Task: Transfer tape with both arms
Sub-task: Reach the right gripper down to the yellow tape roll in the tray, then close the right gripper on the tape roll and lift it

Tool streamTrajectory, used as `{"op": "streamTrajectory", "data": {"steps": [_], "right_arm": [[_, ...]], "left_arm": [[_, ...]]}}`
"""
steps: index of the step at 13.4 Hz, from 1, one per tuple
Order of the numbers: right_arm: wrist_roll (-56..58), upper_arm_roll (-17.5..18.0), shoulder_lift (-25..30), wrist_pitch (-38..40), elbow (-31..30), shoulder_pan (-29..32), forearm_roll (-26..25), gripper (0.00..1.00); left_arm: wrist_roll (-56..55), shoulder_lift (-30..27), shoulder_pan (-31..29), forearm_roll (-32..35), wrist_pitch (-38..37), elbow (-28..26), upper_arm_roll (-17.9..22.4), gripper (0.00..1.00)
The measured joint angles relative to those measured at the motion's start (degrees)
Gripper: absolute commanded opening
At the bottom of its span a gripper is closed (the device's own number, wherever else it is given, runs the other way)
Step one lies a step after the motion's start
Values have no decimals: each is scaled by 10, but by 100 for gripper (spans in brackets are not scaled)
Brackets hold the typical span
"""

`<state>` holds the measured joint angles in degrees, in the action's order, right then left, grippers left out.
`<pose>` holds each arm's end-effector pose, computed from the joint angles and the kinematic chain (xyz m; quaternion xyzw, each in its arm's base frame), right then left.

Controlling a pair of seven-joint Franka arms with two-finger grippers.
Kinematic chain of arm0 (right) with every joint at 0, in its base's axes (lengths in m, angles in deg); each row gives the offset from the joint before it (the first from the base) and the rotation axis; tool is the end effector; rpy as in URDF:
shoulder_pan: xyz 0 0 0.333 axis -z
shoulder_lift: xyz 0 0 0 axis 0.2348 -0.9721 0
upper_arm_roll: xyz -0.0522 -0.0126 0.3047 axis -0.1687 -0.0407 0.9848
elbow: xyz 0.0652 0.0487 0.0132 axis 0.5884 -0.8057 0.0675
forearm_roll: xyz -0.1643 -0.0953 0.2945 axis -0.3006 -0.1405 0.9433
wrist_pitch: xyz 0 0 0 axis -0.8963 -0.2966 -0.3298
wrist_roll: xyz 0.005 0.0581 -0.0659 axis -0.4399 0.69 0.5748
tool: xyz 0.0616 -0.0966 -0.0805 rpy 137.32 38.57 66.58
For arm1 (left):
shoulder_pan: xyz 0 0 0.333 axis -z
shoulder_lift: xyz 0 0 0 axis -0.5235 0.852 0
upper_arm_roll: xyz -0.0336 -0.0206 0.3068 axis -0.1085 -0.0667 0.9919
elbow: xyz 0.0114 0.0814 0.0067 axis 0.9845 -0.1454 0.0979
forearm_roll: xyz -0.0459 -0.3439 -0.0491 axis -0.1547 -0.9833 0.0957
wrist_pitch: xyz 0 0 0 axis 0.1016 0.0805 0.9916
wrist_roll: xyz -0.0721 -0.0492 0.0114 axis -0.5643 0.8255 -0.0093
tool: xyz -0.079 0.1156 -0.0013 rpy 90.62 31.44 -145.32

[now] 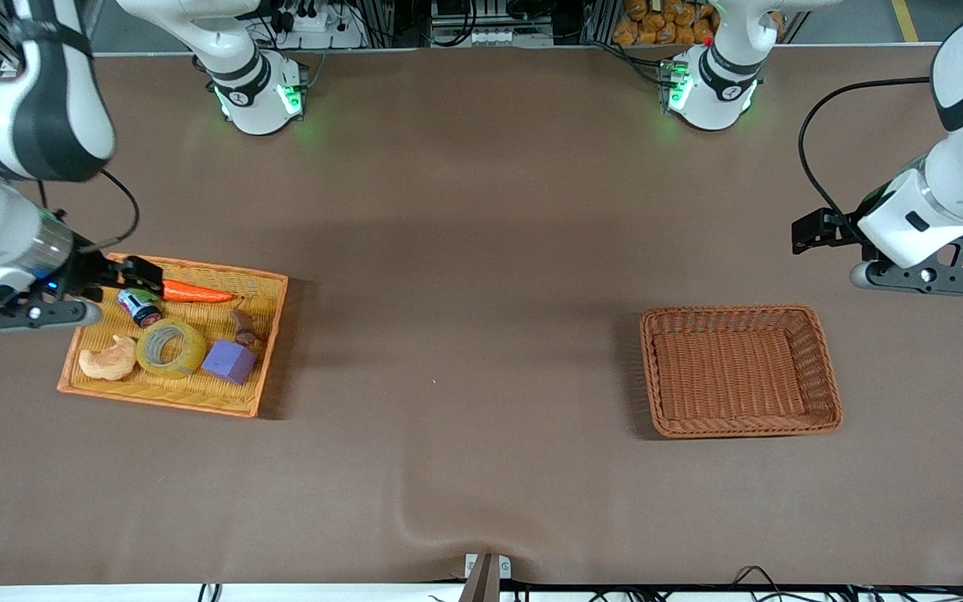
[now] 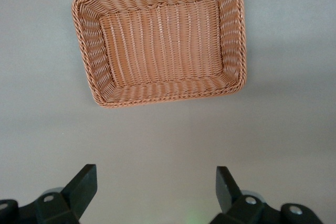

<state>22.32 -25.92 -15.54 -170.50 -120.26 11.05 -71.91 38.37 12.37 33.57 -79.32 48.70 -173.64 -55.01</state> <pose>0.5416 -0.0043 0.4174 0.9990 0.0455 -0.0023 0.0026 0.5261 -0.0608 0.5134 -0.9968 0.0545 0.0584 0.0000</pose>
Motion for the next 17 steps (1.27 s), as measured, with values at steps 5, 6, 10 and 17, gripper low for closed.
{"op": "streamTrajectory", "data": {"steps": [5, 6, 10, 17], "right_arm": [[26, -6, -68, -184, -90, 22, -3, 100], [28, -6, -91, -210, -91, 25, -3, 100], [36, -7, -163, -275, -90, 37, -3, 100], [72, -7, -208, -326, -89, 57, -4, 6]], "left_arm": [[0, 4, 0, 0, 0, 0, 0, 100], [0, 4, 0, 0, 0, 0, 0, 100], [0, 4, 0, 0, 0, 0, 0, 100], [0, 4, 0, 8, 1, 5, 0, 100]]}}
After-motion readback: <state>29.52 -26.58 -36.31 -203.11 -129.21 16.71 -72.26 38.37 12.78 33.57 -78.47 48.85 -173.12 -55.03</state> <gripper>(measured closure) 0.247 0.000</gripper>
